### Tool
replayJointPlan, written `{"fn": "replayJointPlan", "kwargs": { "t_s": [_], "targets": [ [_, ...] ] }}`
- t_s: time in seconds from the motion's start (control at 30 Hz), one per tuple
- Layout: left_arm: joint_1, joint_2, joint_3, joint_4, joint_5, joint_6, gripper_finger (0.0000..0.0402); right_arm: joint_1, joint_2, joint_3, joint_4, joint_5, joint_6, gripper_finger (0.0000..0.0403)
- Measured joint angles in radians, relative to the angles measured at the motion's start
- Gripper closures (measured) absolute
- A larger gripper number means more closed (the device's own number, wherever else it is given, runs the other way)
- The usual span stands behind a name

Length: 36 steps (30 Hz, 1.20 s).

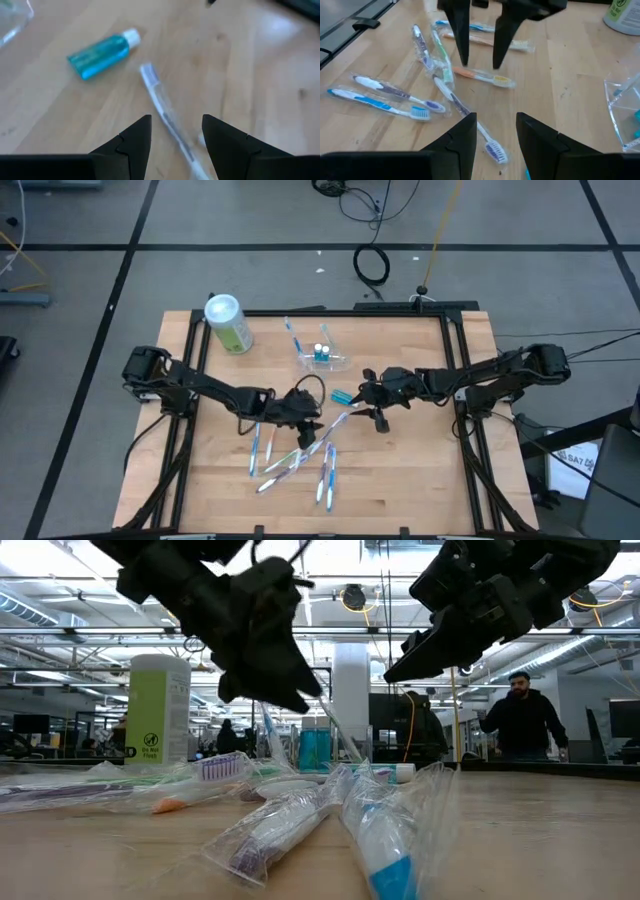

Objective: Pick & Place toothbrushing station
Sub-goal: Put the right orange toothbrush into the transparent organizer

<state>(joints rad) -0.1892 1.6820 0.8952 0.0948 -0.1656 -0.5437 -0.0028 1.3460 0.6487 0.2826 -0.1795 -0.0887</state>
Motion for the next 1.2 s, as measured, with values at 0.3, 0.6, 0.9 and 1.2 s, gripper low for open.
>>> {"fn": "replayJointPlan", "kwargs": {
  "t_s": [0.3,0.6,0.9,1.2],
  "targets": [
    [-0.020,0.143,0.275,-0.391,-0.001,-0.045,0.0218,0.001,0.000,0.000,-0.005,0.000,-0.001,0.0273],
    [0.006,0.215,0.479,-0.898,-0.020,-0.219,0.0218,0.001,0.000,0.000,-0.008,0.000,-0.006,0.0273],
    [0.012,0.241,0.482,-0.905,0.052,-0.405,0.0218,0.001,0.000,0.000,-0.007,-0.001,-0.014,0.0273],
    [0.012,0.324,0.481,-0.900,0.113,-0.421,0.0218,0.019,0.000,0.000,-0.004,-0.002,-0.029,0.0273]
  ]
}}
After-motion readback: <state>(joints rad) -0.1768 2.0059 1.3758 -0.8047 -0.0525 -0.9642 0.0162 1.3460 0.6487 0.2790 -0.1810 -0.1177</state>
